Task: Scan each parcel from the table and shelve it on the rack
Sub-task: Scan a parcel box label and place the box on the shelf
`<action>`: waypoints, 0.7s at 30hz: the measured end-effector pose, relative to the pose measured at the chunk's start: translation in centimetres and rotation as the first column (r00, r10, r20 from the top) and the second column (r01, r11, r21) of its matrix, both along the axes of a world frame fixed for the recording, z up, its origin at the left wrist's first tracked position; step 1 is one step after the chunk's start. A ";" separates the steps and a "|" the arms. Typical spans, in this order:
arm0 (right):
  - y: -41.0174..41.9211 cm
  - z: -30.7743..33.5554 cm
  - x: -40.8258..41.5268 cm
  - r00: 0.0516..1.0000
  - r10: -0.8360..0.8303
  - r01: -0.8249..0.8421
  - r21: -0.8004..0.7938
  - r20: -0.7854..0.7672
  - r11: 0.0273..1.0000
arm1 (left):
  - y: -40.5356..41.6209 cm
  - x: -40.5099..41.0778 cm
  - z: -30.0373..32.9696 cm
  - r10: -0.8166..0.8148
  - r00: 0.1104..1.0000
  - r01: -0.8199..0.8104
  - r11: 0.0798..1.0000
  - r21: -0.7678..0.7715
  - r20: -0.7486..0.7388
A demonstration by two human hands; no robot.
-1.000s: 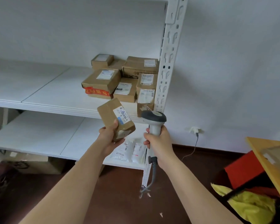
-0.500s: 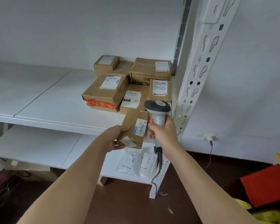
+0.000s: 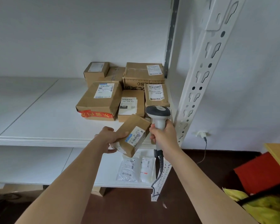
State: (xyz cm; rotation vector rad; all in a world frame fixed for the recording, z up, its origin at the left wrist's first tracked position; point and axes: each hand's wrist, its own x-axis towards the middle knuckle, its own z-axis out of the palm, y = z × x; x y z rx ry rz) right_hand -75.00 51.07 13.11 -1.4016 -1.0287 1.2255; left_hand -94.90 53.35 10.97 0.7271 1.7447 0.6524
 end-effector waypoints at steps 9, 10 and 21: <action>0.4 0.1 -0.3 0.999 -0.019 0.018 0.037 0.045 0.999 | 3.6 -0.8 1.1 -0.089 0.909 0.160 0.977 0.143 -0.407; 0.5 0.0 -0.3 0.999 -0.022 0.021 0.036 0.047 0.999 | 3.8 -0.3 1.2 -0.034 0.901 0.143 0.964 0.222 -0.434; 0.2 0.2 0.0 0.999 0.000 -0.002 0.025 0.042 1.000 | 3.9 1.2 -0.3 0.097 0.893 0.058 0.944 0.326 -0.439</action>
